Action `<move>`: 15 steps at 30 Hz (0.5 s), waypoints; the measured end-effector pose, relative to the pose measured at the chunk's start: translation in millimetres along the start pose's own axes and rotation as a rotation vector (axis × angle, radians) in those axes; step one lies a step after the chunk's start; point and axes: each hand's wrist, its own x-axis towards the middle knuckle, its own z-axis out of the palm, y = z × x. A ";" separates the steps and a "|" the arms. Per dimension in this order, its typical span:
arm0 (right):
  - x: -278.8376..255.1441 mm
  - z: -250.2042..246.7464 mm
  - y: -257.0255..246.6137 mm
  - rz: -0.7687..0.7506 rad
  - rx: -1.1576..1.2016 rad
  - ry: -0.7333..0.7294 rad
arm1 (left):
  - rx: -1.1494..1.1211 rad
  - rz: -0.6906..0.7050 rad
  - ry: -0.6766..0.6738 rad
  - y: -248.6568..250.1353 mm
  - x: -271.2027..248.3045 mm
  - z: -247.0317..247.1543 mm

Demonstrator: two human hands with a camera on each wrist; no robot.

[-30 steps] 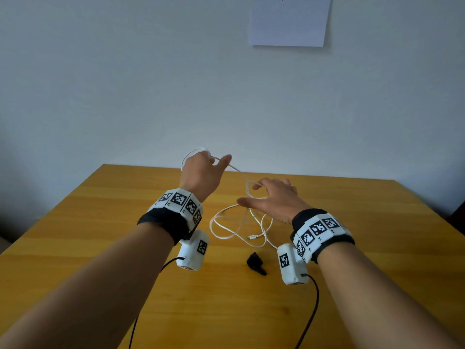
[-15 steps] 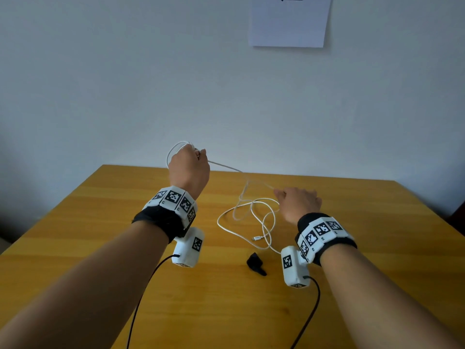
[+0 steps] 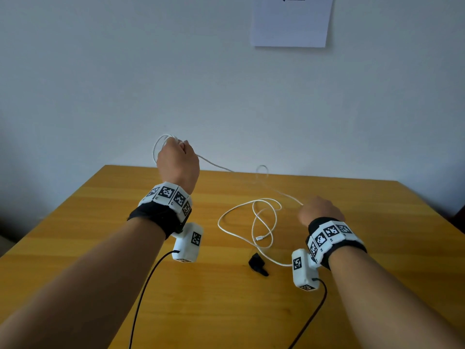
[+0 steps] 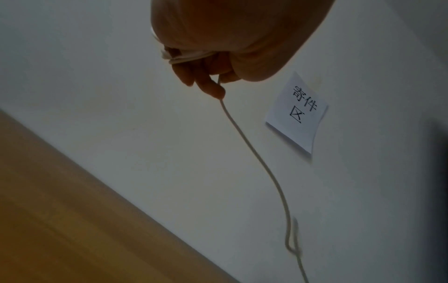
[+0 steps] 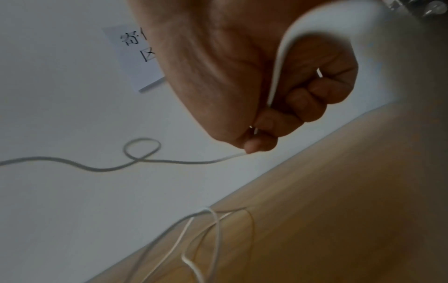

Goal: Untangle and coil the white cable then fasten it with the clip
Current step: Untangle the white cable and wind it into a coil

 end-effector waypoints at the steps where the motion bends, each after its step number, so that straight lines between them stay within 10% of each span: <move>1: -0.1 1.0 3.7 0.013 -0.002 -0.010 | -0.015 -0.016 0.011 -0.5 2.0 -1.7; 15: -10.6 7.5 -19.4 -0.196 -0.006 -0.077 | -0.282 0.042 -0.464 13.7 -27.4 17.2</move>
